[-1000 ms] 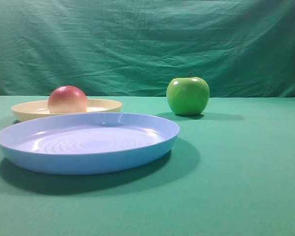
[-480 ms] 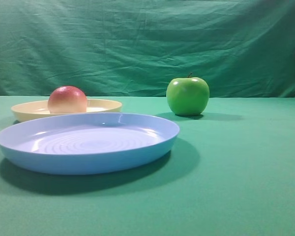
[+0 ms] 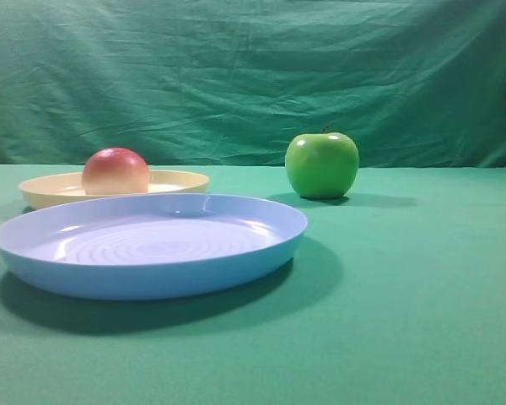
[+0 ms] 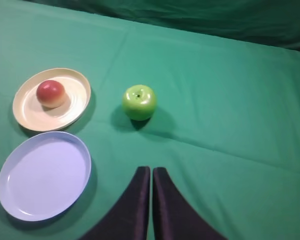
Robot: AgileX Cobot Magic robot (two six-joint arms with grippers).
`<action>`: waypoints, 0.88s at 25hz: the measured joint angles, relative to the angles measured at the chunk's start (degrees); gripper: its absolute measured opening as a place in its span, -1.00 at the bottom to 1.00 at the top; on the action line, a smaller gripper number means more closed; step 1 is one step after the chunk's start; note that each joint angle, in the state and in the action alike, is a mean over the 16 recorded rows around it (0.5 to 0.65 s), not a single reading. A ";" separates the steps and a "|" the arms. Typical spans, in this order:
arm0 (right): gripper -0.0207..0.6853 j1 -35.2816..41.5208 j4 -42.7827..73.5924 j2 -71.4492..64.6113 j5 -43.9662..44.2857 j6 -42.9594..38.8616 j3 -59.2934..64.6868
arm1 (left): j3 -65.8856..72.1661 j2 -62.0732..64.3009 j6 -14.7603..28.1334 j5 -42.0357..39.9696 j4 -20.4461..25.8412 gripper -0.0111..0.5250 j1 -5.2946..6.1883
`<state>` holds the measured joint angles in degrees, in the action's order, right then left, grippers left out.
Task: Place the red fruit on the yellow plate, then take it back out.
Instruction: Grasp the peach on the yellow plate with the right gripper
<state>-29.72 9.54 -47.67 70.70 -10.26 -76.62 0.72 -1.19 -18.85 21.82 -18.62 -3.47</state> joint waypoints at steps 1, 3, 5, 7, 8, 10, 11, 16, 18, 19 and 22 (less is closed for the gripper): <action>-0.94 1.36 -0.11 1.82 -0.96 -0.05 1.80 | 0.00 0.00 0.00 0.00 0.00 -0.96 0.00; -0.94 4.22 -0.36 5.44 -3.47 -0.10 5.70 | 0.00 0.00 0.00 0.00 0.00 -0.96 0.00; -0.94 7.06 -0.65 8.99 -6.80 -0.13 10.00 | 0.00 0.00 0.00 0.00 0.00 -0.96 0.00; -0.94 9.71 -0.95 12.57 -10.83 -0.16 14.82 | 0.00 0.00 0.00 0.00 0.00 -0.96 0.00; -0.94 10.96 -1.09 14.34 -13.09 -0.17 17.40 | 0.00 0.00 0.00 0.00 0.00 -0.96 0.00; -0.94 13.25 -1.31 17.90 -17.95 -0.18 22.89 | 0.00 0.00 0.00 0.00 0.00 -0.96 0.00; -0.94 14.31 -1.39 19.66 -20.47 -0.19 25.72 | 0.00 0.00 0.00 0.00 0.00 -0.96 0.00; -0.94 18.46 -1.66 28.34 -32.66 -0.20 39.96 | 0.00 0.00 0.00 0.00 0.00 -0.96 0.00; -0.94 19.54 -1.73 31.65 -36.63 -0.20 45.19 | 0.00 0.00 0.00 0.00 0.00 -0.96 0.00; -0.94 19.98 -1.76 33.24 -38.32 -0.20 47.61 | 0.00 0.00 0.00 0.00 0.00 -0.96 0.00; -0.94 20.99 -1.77 37.77 -42.14 -0.20 54.23 | 0.00 0.00 0.00 0.00 0.00 -0.96 0.00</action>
<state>-8.73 7.78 -9.90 28.56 -10.46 -22.40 0.72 -1.19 -18.85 21.82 -18.62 -3.47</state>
